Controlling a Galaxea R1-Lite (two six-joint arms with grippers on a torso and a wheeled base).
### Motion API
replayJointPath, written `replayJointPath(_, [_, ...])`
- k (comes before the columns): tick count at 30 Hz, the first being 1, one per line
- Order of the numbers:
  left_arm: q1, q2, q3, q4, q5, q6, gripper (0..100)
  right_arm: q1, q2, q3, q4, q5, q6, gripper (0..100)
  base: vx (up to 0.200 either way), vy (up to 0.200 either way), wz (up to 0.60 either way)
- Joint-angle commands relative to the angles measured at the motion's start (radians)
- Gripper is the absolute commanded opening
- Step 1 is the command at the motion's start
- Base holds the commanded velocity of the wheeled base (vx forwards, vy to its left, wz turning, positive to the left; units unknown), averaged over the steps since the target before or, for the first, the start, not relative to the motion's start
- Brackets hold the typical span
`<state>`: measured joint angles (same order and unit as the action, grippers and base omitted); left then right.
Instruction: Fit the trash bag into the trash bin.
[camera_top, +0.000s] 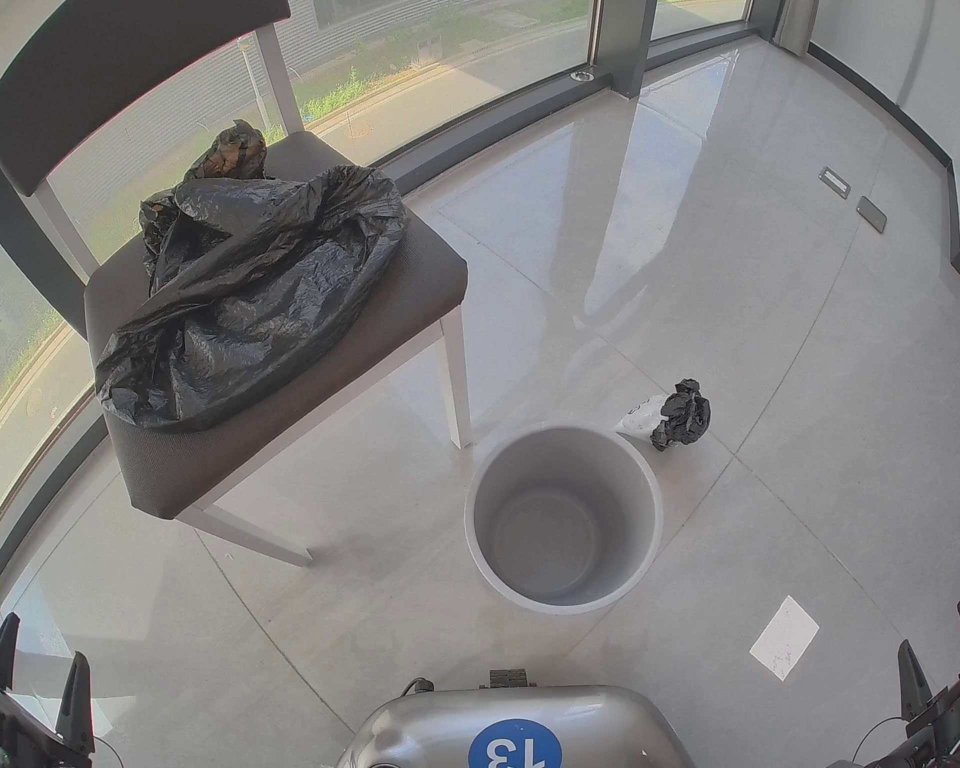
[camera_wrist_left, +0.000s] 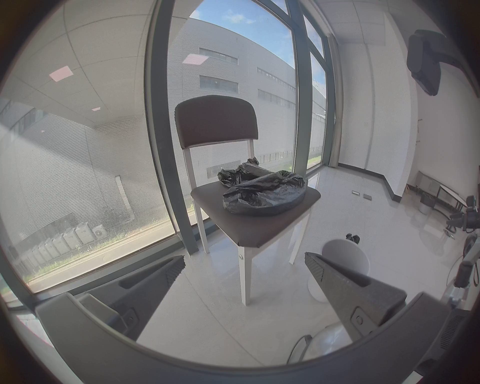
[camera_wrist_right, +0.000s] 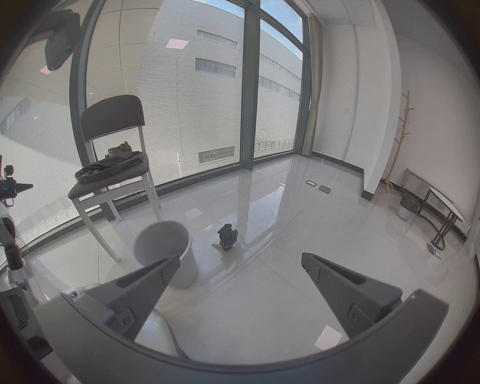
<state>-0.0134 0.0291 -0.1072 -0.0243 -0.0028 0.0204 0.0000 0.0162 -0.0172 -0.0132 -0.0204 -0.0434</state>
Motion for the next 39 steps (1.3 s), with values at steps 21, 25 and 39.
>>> replayJointPath(21, [-0.016,0.545,-0.697,0.454,0.052,-0.011,100,0.015,0.579,-0.613,0.180,0.191,0.135,100,0.000,0.000,0.00])
replayJointPath(25, [-0.002,0.621,-0.736,0.425,0.053,-0.037,100,0.015,0.702,-0.767,0.214,0.191,0.132,100,0.000,0.000,0.00])
replayJointPath(39, [0.026,0.749,-0.810,0.526,0.052,-0.056,100,0.121,0.952,-0.960,0.291,0.191,0.082,100,0.000,0.000,0.00])
